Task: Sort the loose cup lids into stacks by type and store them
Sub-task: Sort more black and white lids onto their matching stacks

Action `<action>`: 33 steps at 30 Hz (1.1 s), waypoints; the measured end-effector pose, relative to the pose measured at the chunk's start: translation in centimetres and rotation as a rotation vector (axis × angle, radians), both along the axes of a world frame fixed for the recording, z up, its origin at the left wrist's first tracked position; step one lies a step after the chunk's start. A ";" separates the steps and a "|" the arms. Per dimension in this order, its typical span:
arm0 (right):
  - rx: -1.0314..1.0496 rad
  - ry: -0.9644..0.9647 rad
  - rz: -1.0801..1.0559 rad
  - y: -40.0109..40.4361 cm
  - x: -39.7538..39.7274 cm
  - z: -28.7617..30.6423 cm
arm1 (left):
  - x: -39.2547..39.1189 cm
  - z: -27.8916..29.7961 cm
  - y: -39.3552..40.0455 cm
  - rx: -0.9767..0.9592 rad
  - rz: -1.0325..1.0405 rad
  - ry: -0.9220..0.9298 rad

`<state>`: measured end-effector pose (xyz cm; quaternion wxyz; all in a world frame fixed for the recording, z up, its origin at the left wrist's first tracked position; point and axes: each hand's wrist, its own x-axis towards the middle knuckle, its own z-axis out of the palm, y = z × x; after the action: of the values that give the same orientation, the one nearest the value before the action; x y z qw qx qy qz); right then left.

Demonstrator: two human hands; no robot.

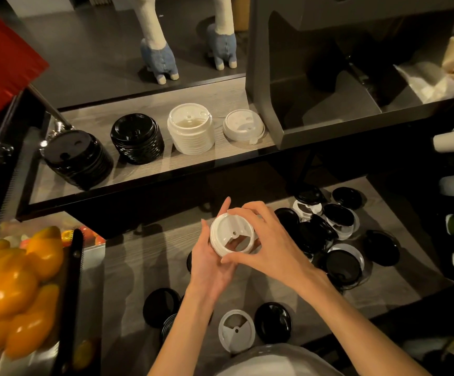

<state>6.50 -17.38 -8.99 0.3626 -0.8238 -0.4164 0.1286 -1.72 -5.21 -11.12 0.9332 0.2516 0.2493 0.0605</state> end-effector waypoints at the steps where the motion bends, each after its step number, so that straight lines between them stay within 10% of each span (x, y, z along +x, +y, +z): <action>1: 0.002 0.004 0.002 0.2 -0.1 0.0 | 0.0 0.1 0.2 -0.005 0.000 0.000; 17: 0.119 0.117 0.214 3.5 4.9 8.0 | 1.9 8.0 6.5 0.191 -0.067 -0.038; 25: 0.114 -0.080 0.074 9.8 11.9 14.5 | 3.0 11.6 9.6 0.850 0.347 0.142; 33: -0.092 -0.119 0.129 15.4 15.5 15.1 | 4.8 9.9 10.0 1.009 0.296 0.213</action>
<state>21.99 -1.98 6.11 0.2897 -0.8172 -0.4832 0.1215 3.05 4.78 -1.18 0.6473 0.6359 0.3154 0.2779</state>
